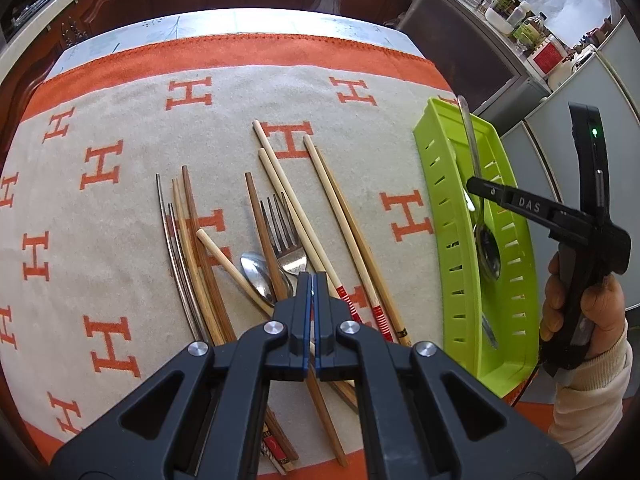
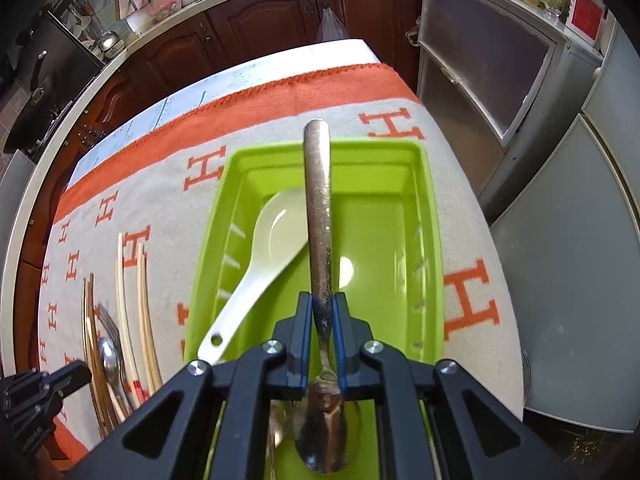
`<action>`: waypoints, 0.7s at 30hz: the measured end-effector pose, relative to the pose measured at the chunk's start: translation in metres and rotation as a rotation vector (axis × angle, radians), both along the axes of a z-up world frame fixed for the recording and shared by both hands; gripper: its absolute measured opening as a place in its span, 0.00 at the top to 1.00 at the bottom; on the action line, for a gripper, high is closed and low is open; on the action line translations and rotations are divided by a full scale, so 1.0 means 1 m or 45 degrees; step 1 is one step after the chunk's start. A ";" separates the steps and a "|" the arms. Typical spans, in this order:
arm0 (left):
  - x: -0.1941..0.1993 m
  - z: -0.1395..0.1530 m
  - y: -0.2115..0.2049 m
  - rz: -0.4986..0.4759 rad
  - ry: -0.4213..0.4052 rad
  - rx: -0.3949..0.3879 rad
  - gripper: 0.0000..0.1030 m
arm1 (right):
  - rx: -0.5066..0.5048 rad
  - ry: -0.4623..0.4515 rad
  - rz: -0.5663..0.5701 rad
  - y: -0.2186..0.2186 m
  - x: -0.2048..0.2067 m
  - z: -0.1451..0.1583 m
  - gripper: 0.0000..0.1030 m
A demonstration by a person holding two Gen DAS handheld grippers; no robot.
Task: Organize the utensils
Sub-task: 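Straighten the large spoon in the tray with the right tool while the left tool returns to the chopsticks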
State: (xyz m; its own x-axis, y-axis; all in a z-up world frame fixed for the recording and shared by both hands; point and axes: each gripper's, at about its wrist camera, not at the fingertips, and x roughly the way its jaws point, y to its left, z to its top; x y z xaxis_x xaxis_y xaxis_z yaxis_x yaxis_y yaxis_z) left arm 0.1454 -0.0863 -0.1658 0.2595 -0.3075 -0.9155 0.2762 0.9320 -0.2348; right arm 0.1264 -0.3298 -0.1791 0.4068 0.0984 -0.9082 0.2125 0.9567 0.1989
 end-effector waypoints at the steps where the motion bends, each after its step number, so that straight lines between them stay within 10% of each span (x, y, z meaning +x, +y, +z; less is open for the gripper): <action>1: -0.001 0.001 0.001 -0.001 -0.003 -0.001 1.00 | 0.009 0.006 0.007 0.001 -0.004 0.000 0.91; 21: -0.035 0.015 0.024 0.001 -0.072 0.033 1.00 | 0.092 0.018 0.058 0.034 -0.053 0.028 0.89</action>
State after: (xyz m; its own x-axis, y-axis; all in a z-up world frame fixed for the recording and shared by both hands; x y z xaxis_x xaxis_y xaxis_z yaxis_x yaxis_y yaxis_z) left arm 0.1103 -0.0623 -0.1511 0.3109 -0.2835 -0.9072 0.2878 0.9377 -0.1944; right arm 0.0733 -0.2960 -0.1511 0.3875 0.1822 -0.9037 0.1728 0.9486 0.2653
